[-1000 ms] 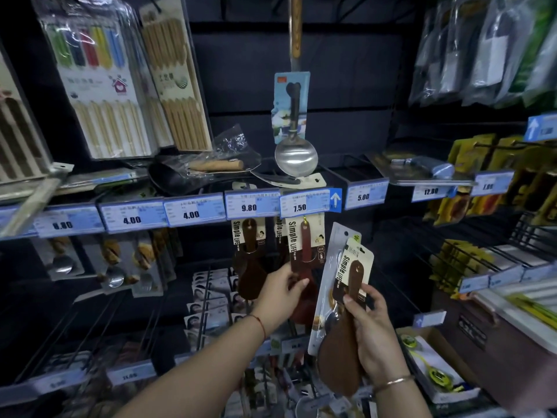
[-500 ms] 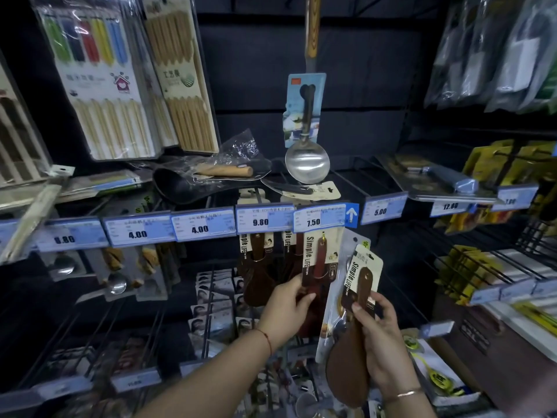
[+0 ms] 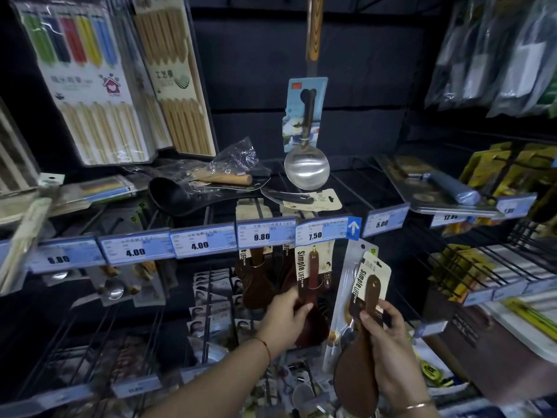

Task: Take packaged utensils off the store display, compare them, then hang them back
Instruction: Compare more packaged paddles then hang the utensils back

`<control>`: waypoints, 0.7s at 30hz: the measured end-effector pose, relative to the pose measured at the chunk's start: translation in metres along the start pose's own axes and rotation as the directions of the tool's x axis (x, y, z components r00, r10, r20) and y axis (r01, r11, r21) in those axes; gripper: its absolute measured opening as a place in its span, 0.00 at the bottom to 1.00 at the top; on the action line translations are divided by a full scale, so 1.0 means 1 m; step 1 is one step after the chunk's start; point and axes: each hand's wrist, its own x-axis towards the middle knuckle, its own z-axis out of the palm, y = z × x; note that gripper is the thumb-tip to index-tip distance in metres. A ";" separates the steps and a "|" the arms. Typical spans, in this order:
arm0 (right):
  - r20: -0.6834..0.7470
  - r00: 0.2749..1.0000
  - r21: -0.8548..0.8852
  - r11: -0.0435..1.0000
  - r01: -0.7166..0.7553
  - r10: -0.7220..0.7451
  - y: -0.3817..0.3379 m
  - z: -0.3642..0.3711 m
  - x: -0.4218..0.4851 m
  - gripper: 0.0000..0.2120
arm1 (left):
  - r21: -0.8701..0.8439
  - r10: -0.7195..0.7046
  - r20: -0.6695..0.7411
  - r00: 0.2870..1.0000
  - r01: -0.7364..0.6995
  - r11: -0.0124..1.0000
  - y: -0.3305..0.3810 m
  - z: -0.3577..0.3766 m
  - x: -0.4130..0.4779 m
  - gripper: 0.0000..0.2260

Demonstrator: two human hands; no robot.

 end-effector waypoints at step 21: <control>0.028 0.999 -0.051 0.998 -0.043 0.045 -0.011 -0.007 0.010 0.19 | 0.086 -0.139 -0.016 0.990 0.140 0.986 -0.003 -0.003 -0.004 0.10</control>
